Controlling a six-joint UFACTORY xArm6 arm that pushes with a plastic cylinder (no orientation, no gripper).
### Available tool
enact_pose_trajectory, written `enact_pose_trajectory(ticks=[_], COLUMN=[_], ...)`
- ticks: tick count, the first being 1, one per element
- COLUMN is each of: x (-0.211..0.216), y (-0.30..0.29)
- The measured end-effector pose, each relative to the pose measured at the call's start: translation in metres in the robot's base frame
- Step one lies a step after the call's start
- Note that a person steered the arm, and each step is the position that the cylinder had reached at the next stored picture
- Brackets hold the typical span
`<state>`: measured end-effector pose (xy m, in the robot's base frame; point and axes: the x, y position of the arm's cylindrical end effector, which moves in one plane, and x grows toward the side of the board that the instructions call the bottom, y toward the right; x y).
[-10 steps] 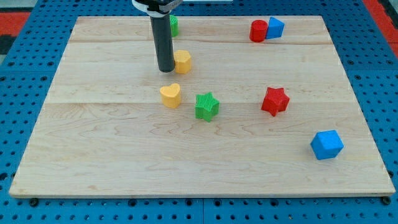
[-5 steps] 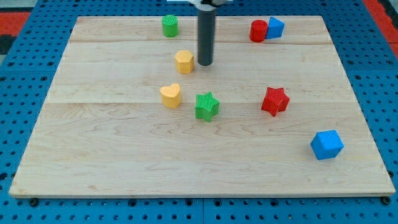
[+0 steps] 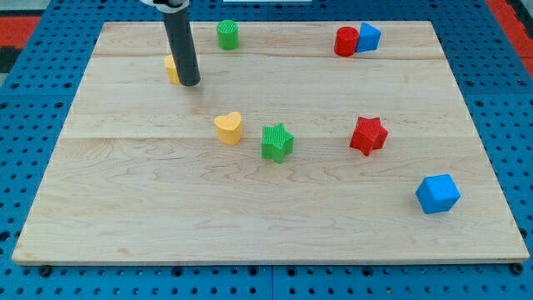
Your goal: Move yellow hexagon into the green circle
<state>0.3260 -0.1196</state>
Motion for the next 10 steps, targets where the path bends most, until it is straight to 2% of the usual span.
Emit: enact_pose_trajectory(ticks=[2,3,5,6,7,8,9,10], x=[0.041,0.031,-0.008,-0.025,-0.034,-0.024,-0.018,-0.06], y=[-0.035,-0.06,-0.06,0.005,0.038,0.013,-0.035,-0.032])
